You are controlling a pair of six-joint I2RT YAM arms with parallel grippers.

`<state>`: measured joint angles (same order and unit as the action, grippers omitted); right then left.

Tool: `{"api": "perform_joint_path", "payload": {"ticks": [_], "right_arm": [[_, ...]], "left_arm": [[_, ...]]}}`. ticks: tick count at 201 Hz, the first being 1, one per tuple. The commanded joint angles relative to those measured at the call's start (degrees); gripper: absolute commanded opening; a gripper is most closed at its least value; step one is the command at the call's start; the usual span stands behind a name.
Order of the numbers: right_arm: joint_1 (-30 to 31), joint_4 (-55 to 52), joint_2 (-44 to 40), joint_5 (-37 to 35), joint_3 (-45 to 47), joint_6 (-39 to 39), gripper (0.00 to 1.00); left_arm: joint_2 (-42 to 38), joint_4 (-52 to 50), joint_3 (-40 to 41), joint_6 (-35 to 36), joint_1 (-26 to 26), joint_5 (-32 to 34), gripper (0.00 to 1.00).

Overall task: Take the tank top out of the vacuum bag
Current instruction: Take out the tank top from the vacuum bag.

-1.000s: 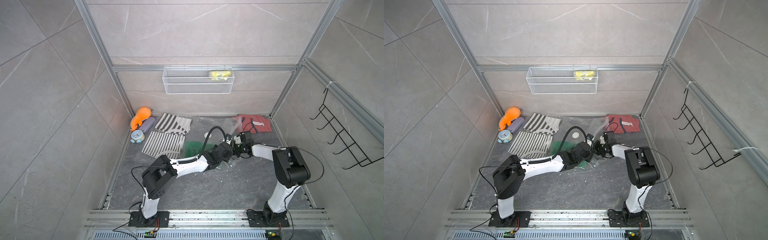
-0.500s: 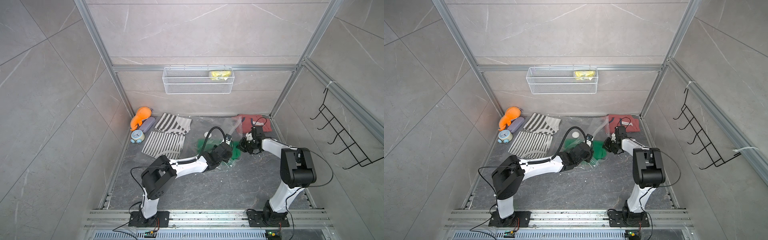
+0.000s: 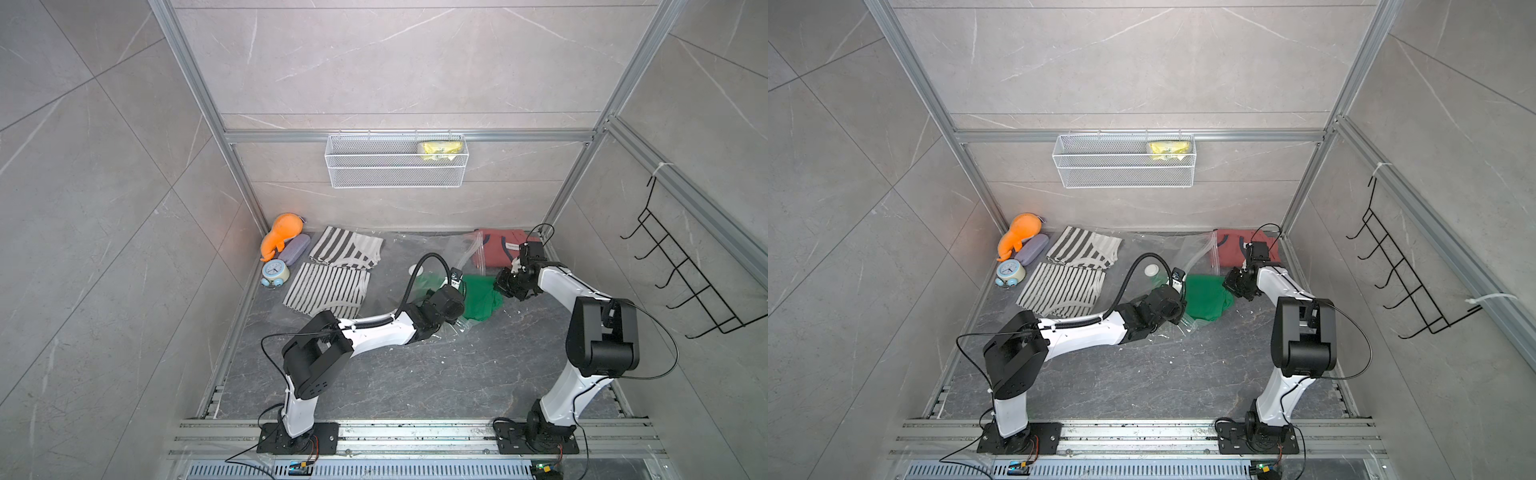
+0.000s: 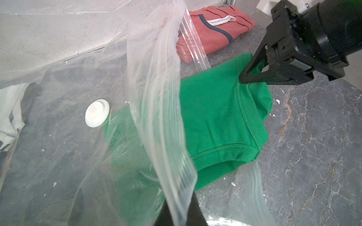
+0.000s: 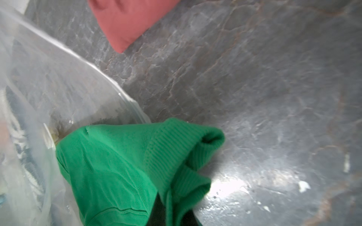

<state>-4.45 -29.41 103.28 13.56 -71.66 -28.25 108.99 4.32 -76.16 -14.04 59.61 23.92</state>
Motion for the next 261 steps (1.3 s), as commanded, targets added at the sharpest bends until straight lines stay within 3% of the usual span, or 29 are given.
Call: {"api": "perform_joint_path", "payload": {"ticks": [1, 76, 185, 227, 238, 249, 261], "right_arm": [[-0.6, -3.5, -0.1, -5.8, -2.5, 1.2, 0.0], [-4.5, -12.2, 2.6, -26.0, -10.4, 4.1, 0.0], [-6.9, -24.2, 13.2, -38.1, -29.9, 8.1, 0.0], [-7.4, -25.3, 13.7, -36.6, -32.4, 7.8, 0.0], [-7.4, -25.3, 13.9, -35.8, -32.7, 7.7, 0.1], [-7.4, -26.9, 14.3, -35.4, -34.0, 7.0, 0.3], [-7.5, -28.4, 14.1, -35.4, -35.2, 6.2, 0.38]], "left_arm": [[-3.0, 0.1, -0.2, 1.6, 0.0, 1.9, 0.0], [-3.9, -0.2, 0.7, 1.2, 0.1, 2.8, 0.0], [-3.4, -0.4, 0.2, 1.4, 0.0, 4.6, 0.0], [-3.0, -0.4, -0.2, 1.2, 0.0, 4.8, 0.0], [-2.9, -0.4, -0.3, 1.3, 0.1, 4.7, 0.0], [-2.9, -0.4, -0.3, 1.2, 0.0, 4.7, 0.0], [-3.1, -0.4, -0.4, 1.2, 0.0, 4.7, 0.0]]}}
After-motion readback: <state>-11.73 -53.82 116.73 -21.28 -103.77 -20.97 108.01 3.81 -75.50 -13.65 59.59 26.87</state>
